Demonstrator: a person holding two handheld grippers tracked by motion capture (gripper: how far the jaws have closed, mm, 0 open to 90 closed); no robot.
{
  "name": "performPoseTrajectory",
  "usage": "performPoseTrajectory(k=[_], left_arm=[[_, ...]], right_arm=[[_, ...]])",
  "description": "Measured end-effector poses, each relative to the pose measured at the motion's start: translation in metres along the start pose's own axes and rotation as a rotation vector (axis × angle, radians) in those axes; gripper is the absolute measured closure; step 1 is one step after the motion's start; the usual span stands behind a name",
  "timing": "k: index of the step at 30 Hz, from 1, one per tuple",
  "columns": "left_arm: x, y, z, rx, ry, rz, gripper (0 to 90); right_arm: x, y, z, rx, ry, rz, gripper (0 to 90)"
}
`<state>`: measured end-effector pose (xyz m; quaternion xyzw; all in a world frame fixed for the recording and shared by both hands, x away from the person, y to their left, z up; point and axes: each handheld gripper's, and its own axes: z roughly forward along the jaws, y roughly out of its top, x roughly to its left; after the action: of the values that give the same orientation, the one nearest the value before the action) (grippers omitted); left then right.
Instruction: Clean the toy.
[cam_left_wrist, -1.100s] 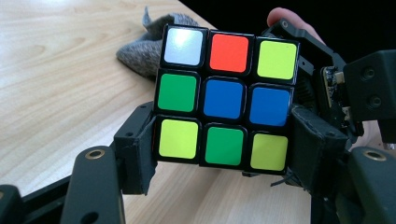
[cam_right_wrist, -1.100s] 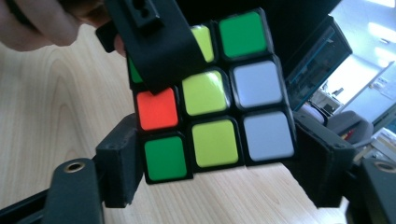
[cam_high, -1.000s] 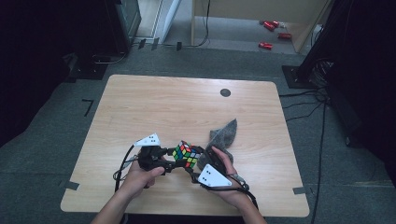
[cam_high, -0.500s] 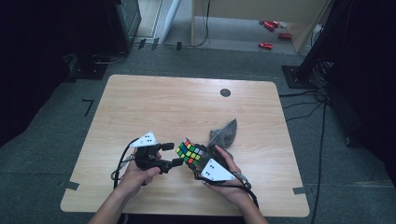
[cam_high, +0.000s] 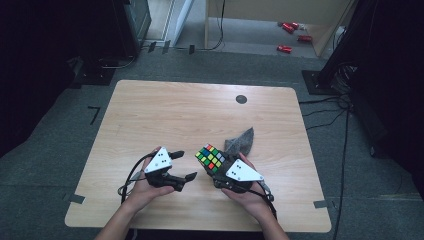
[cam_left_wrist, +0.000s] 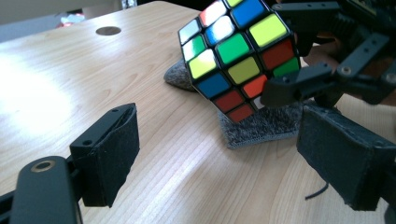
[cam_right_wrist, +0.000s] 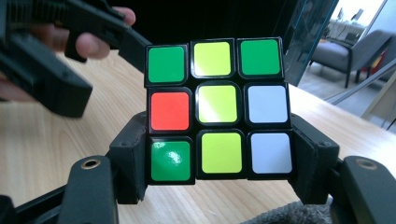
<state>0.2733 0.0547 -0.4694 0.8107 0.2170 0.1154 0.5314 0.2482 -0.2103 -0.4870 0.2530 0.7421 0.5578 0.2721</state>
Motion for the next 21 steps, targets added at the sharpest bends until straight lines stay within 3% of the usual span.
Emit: performPoseTrajectory(k=[4,10,16,21], left_arm=[[-0.005,-0.002,0.003,-0.011,0.035,0.058,14.6],[-0.014,-0.008,0.010,-0.034,0.106,0.203,14.7],[-0.019,-0.013,0.016,-0.037,0.122,0.292,15.0],[-0.022,-0.015,0.017,-0.043,0.158,0.331,15.7]], right_arm=[[0.000,0.004,-0.002,-0.003,0.031,0.070,34.3],[0.004,0.009,-0.002,0.005,0.061,0.132,34.3],[0.008,0.011,0.000,0.023,0.077,0.167,34.3],[0.009,0.012,0.001,0.036,0.097,0.217,34.3]])
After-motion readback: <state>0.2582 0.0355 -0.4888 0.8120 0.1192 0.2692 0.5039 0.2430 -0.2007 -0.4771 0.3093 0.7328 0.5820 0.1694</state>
